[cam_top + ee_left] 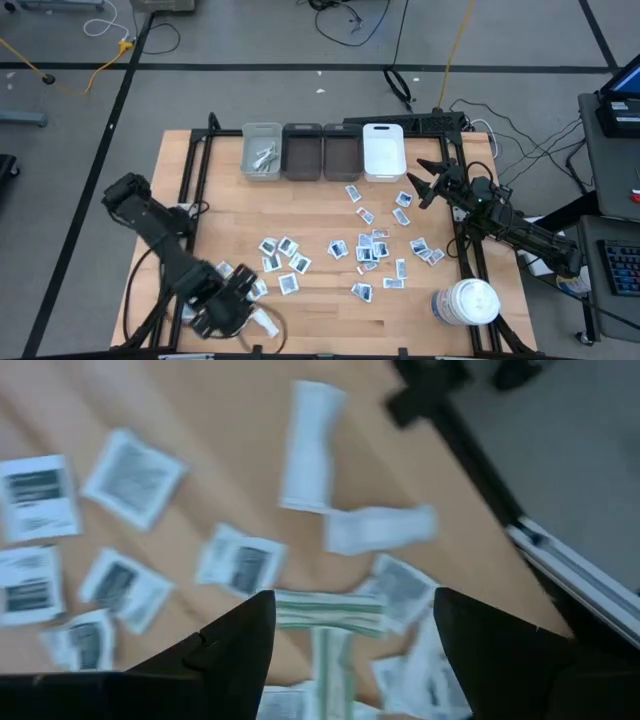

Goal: Pick & Place First Aid Supplies
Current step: Put the bandage into the gray bin

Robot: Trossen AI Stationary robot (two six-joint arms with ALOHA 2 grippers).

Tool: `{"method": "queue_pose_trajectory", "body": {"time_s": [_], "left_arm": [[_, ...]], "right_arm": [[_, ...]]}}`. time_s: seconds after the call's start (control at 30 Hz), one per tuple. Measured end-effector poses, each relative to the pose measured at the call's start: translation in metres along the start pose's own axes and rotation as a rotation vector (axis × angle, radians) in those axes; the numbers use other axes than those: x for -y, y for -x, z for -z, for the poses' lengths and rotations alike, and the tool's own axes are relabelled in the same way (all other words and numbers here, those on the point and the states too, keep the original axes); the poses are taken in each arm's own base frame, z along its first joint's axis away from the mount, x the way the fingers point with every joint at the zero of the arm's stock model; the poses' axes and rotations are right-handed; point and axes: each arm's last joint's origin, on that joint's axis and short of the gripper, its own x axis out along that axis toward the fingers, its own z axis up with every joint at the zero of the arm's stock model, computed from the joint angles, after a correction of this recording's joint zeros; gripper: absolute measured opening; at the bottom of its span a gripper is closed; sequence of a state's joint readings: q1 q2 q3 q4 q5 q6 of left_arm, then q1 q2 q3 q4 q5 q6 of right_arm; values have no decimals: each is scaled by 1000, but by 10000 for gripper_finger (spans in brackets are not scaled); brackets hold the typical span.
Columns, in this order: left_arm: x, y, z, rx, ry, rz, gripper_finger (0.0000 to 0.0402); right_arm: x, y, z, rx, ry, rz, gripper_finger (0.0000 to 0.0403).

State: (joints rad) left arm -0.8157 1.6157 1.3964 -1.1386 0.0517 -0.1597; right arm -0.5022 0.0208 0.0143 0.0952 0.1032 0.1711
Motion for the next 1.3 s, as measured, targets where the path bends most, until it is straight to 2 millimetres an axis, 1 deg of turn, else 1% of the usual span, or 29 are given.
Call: {"method": "queue_pose_trajectory", "body": {"time_s": [0.1, 0.17, 0.37, 0.47, 0.67, 1.1, 1.3], "left_arm": [[15, -1, 3, -4, -49, 13, 274], [20, -1, 3, 3, -63, 16, 273], [19, -1, -1, 42, -65, 20, 274], [16, -4, -3, 31, -109, 14, 274], [13, -29, -11, -40, -165, -3, 273], [12, -100, -23, -236, -183, -36, 273], [11, -130, -26, -284, -180, -48, 274]], "right_arm": [[0, 0, 0, 0, 0, 0, 297], [0, 0, 0, 0, 0, 0, 297], [0, 0, 0, 0, 0, 0, 297], [0, 0, 0, 0, 0, 0, 297], [0, 0, 0, 0, 0, 0, 297], [0, 0, 0, 0, 0, 1, 297], [0, 0, 0, -1, 0, 0, 297]]}}
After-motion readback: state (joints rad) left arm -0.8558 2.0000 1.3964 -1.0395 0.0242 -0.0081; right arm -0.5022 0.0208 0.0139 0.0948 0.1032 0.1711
